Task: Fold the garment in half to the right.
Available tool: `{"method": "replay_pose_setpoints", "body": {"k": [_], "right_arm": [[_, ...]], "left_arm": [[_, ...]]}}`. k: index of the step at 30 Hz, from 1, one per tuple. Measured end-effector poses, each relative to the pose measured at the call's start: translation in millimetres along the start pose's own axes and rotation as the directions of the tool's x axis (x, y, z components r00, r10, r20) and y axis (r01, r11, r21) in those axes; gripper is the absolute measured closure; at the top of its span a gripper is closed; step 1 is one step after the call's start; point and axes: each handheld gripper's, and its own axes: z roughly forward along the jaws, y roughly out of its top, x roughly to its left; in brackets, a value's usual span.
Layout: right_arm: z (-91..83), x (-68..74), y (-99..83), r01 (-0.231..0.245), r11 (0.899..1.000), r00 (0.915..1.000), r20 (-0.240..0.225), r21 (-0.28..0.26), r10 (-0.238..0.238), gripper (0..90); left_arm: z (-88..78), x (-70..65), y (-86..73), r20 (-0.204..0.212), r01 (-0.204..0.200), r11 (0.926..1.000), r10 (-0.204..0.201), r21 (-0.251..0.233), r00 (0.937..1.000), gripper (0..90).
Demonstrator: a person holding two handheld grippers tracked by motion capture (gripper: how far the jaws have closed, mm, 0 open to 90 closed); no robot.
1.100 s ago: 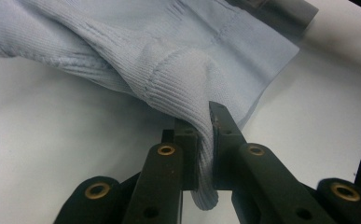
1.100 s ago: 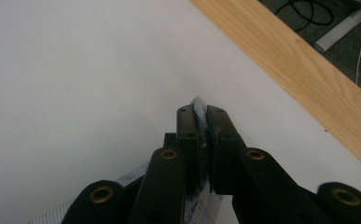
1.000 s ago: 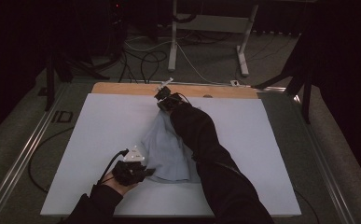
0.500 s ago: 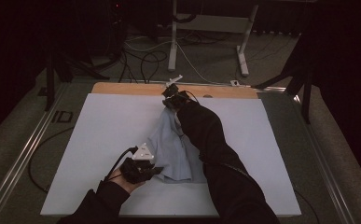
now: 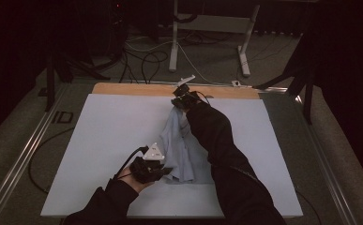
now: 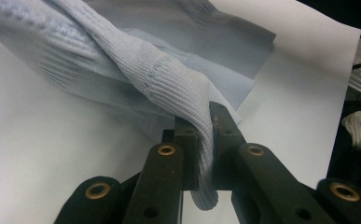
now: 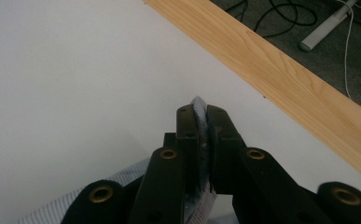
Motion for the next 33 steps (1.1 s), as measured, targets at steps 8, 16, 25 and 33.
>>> {"method": "replay_pose_setpoints", "body": {"k": [8, 16, 25, 33], "right_arm": [[-10.9, -11.4, -9.0, -0.003, 1.000, 1.0000, 0.007, -0.006, 0.003, 85.0], [-16.2, -20.7, -19.1, -0.027, 1.000, 0.9996, -0.001, -0.011, 0.027, 85.0], [-22.2, -35.2, -32.2, -0.043, 0.999, 0.9991, -0.004, -0.017, 0.043, 84.9], [-21.1, -44.5, -41.0, -0.057, 0.998, 0.9984, -0.002, -0.008, 0.057, 84.8]], "left_arm": [[12.1, -7.1, 14.2, 0.020, -0.036, 0.9992, 0.036, 0.017, 0.9992, 85.9], [23.1, -12.8, 23.2, 0.029, -0.061, 0.9976, 0.060, 0.035, 0.9978, 85.9], [45.7, -23.4, 37.8, 0.058, -0.095, 0.9932, 0.091, 0.067, 0.9942, 86.0], [61.2, -31.0, 46.3, 0.041, -0.119, 0.9902, 0.116, 0.072, 0.9924, 86.0]]}}
